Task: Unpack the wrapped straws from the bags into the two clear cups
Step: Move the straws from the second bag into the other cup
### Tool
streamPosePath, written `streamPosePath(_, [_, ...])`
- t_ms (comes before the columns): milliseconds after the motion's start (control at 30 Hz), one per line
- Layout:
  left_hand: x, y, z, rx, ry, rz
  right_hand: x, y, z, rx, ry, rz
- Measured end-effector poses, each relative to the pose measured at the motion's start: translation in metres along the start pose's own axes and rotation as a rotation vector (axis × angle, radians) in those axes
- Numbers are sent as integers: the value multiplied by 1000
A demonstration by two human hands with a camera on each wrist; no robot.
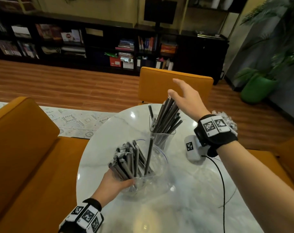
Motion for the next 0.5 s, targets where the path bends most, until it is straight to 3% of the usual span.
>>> streamPosePath(100, [-8, -4, 2, 9, 3, 16, -2, 2, 31, 189, -111, 84])
streamPosePath(233, [-14, -6, 2, 14, -13, 15, 1, -5, 65, 414, -249, 29])
streamPosePath(333, [-11, -5, 3, 1, -37, -8, 7, 1, 58, 372, -182, 57])
streamPosePath(400, [-8, -4, 3, -8, -40, -23, 8, 8, 55, 327, -162, -16])
streamPosePath(500, [-5, -2, 4, -12, -47, -53, 5, 8, 75, 382, -515, -218])
Point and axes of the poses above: each hand's wrist, its own y-axis towards the middle knuckle, its own z-axis out of the palm, x = y × z, the point moved 2 cm from there along y, towards the middle knuckle, and after that the axes turned 11 degrees about z, right-handed, at the moved point
